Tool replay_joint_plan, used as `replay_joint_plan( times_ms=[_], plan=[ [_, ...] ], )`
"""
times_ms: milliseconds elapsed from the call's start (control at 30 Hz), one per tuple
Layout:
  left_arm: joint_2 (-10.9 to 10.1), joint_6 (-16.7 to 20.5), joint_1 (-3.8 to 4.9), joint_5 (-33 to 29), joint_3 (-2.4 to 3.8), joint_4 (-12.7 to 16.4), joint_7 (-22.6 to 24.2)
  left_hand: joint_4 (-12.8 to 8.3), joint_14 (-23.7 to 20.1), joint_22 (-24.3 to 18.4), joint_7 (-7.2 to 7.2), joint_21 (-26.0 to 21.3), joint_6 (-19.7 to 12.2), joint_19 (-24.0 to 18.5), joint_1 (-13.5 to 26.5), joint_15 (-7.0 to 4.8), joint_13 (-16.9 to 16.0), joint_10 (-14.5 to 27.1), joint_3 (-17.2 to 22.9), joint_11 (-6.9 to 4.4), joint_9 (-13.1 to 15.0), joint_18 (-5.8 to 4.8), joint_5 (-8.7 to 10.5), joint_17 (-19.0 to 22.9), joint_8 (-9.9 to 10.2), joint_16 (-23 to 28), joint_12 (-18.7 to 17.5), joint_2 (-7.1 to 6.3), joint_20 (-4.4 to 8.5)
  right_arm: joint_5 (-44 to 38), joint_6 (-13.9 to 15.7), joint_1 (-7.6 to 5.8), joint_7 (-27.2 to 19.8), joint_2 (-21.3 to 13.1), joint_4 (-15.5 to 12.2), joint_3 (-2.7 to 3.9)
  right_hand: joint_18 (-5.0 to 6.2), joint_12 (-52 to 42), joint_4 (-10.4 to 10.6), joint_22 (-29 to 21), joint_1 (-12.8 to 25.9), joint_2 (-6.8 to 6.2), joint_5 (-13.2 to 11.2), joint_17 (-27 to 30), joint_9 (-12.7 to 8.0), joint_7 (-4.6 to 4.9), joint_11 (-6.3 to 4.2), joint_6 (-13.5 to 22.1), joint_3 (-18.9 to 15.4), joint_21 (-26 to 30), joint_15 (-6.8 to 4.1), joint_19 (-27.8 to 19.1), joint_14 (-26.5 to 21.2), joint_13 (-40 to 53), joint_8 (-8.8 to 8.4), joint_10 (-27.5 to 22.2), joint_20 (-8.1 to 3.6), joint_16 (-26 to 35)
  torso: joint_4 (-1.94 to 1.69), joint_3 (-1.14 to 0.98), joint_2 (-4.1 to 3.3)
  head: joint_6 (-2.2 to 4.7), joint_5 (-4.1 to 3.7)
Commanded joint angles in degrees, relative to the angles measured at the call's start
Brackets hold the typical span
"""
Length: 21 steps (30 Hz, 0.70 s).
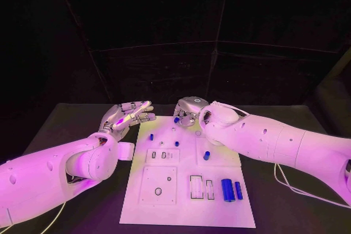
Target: Assemble the parts on the task board
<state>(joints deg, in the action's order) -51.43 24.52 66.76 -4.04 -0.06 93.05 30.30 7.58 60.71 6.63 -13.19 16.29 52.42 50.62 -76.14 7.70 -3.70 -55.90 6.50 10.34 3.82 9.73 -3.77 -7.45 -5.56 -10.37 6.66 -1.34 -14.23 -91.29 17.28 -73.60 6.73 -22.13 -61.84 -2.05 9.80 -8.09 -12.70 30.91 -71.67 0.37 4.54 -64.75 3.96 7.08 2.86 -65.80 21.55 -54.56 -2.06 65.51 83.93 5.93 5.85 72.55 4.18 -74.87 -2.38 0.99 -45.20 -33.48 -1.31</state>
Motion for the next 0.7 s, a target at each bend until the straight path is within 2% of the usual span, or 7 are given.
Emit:
replay_joint_plan(
  times_ms=[33,133,200,267,333,467,700],
  plan=[
    [0.0,-0.9,0.12,0.3,0.02,0.0,0.2,-0.5,0.1,0.0,-0.04,-0.1,0.3,0.4,-0.1,0.17,0.1,-0.3,0.0,0.14,-0.1,0.77,0.20,-0.1,0.4,0.2,-0.3,0.54,0.02,0.1,-1.8,-0.13,0.1,0.2,0.1,0.01,0.50,0.5,0.2,0.0,0.7,-0.38,-0.1,0.1,1.0,0.03,0.11,0.3,0.3,-0.4,0.43,-0.4,2.1,0.0,-0.06,-0.5,0.06,-0.4,0.11,-0.02,0.05,-0.08,0.01],
    [0.0,-0.9,0.13,0.3,0.02,0.0,0.2,-0.5,0.1,0.0,-0.04,-0.1,0.3,0.4,-0.1,0.17,0.1,-0.3,0.0,0.14,-0.1,0.77,0.20,-0.1,0.4,0.2,-0.3,0.54,0.02,0.1,-2.1,-0.14,0.5,0.2,0.2,0.01,0.54,0.8,0.5,-0.2,0.9,-0.77,-0.3,0.4,0.9,0.24,0.35,0.8,0.6,-0.3,0.63,-0.6,2.0,-0.1,-0.35,-1.0,0.20,-0.3,0.04,-0.01,0.04,-0.17,-0.05],
    [0.0,-0.9,0.13,0.3,0.02,0.0,0.2,-0.5,0.1,0.0,-0.04,-0.1,0.3,0.4,-0.1,0.17,0.1,-0.3,0.0,0.14,-0.1,0.77,0.20,-0.1,0.4,0.2,-0.3,0.54,0.02,0.1,-2.4,-0.15,0.7,0.3,0.4,0.01,0.58,1.5,0.9,-0.7,1.2,-1.33,-0.4,0.6,0.6,0.84,0.89,1.9,0.8,-0.1,1.16,-1.1,1.9,-0.4,-0.99,-2.6,0.39,-0.2,0.04,-0.01,0.02,-0.12,-0.04],
    [0.0,-0.9,0.13,0.3,0.02,0.0,0.2,-0.5,0.1,0.0,-0.04,-0.1,0.3,0.4,-0.1,0.17,0.1,-0.3,0.0,0.14,-0.1,0.77,0.20,-0.1,0.4,0.2,-0.3,0.54,0.02,0.1,-2.5,-0.18,0.9,0.3,0.5,0.01,0.46,3.0,1.5,-1.0,1.9,-2.46,-0.4,0.8,0.0,1.89,2.05,4.7,0.9,0.1,2.15,-1.6,1.8,-1.2,-2.21,-6.0,0.98,-0.1,0.05,-0.01,0.02,-0.10,-0.04],
    [0.0,-0.9,0.13,0.3,0.02,0.0,0.2,-0.5,0.1,-0.1,-0.05,-0.1,0.3,0.4,-0.1,0.18,0.1,-0.3,0.0,0.14,-0.1,0.76,0.20,-0.1,0.4,0.2,-0.4,0.55,0.01,0.1,-2.4,-0.22,1.0,0.3,0.6,0.01,0.48,3.6,1.9,-1.0,2.2,-3.65,-0.5,1.6,-0.4,2.22,2.76,8.7,0.6,0.2,2.66,-2.1,1.5,-1.7,-2.38,-8.5,1.62,0.3,0.04,-0.03,0.01,-0.08,-0.04],
    [0.0,-1.0,0.13,0.3,0.02,-0.1,0.1,-0.5,0.1,-0.1,-0.05,-0.1,0.3,0.4,-0.1,0.18,0.1,-0.3,0.0,0.14,-0.1,0.76,0.20,-0.1,0.4,0.2,-0.4,0.55,0.01,0.1,-2.0,-0.26,1.1,0.1,0.5,0.01,0.75,2.6,2.9,-1.0,1.5,-4.72,-0.5,2.0,-0.2,2.09,2.77,12.6,0.0,0.1,2.75,-2.6,1.1,-1.9,-2.25,-10.6,2.12,0.3,0.03,-0.05,0.00,-0.03,-0.03],
    [-0.2,-1.1,0.13,0.3,0.02,-0.1,0.1,-0.6,0.1,-0.1,-0.05,-0.1,0.3,0.4,-0.1,0.18,0.1,-0.3,0.0,0.14,-0.1,0.76,0.20,-0.1,0.4,0.2,-0.4,0.55,0.01,0.2,-0.3,-0.30,0.8,-1.8,-1.6,0.01,0.77,1.5,3.5,-0.9,1.0,-4.89,-0.1,2.0,-0.1,2.20,2.76,12.7,-0.3,-0.1,2.74,-2.6,1.1,-1.8,-1.99,-10.7,2.13,0.1,0.18,-0.12,-0.01,0.00,0.15]
  ],
)
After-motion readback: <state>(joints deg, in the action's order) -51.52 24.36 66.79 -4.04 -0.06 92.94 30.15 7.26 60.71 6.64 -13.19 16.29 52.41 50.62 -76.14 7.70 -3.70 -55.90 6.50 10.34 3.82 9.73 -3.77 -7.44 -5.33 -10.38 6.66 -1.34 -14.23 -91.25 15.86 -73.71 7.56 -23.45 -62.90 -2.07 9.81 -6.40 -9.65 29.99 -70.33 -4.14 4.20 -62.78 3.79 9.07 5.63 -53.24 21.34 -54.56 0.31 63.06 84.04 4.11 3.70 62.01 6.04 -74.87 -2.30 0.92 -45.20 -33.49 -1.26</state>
